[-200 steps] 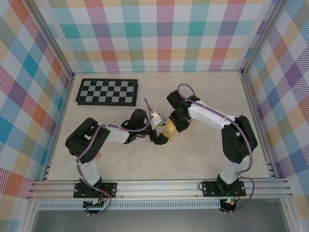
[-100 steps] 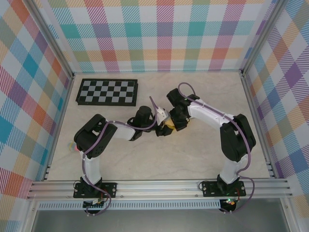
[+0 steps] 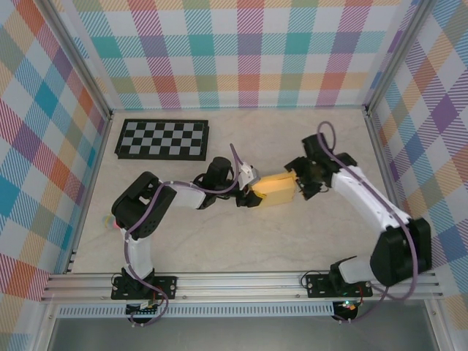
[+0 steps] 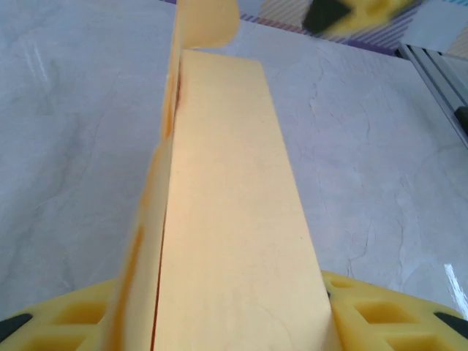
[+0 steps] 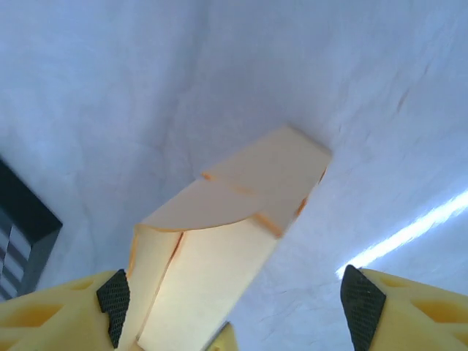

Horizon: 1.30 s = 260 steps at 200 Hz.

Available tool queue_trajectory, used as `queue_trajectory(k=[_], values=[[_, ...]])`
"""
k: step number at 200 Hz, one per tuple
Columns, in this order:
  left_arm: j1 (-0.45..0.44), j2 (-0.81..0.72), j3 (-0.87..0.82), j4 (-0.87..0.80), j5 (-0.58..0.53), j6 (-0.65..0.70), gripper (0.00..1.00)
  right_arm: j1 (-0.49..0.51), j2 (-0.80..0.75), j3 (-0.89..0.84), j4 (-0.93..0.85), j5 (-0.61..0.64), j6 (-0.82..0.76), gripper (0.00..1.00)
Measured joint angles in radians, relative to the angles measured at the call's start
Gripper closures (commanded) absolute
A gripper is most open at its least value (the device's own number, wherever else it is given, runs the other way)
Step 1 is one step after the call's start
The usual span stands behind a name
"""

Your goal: Fold the paper box

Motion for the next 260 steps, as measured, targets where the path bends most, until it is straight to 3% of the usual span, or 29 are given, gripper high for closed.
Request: queue_trajectory(k=[18,40,67,94,137,182,260], values=[[0.016,0.000,0.038,-0.089,0.031,0.052,0.46,-0.090,-0.043,-0.014,0.011,-0.052,-0.231,0.19],[0.037,0.000,0.082,-0.183,0.055,0.119,0.46,-0.154,0.035,0.007,0.031,-0.169,-0.495,0.29],[0.050,0.000,0.109,-0.273,0.066,0.190,0.46,-0.169,0.193,0.094,0.041,-0.313,-0.763,0.33],[0.050,0.000,0.121,-0.346,0.066,0.250,0.46,-0.169,0.266,0.172,0.042,-0.426,-0.924,0.34],[0.051,0.000,0.125,-0.399,0.064,0.308,0.46,-0.168,0.279,0.212,0.023,-0.570,-0.993,0.44],[0.058,0.000,0.130,-0.417,0.063,0.322,0.46,-0.168,0.258,0.180,-0.016,-0.569,-0.984,0.34],[0.065,0.000,0.130,-0.426,0.063,0.335,0.46,-0.168,0.238,0.120,-0.044,-0.580,-0.953,0.36]])
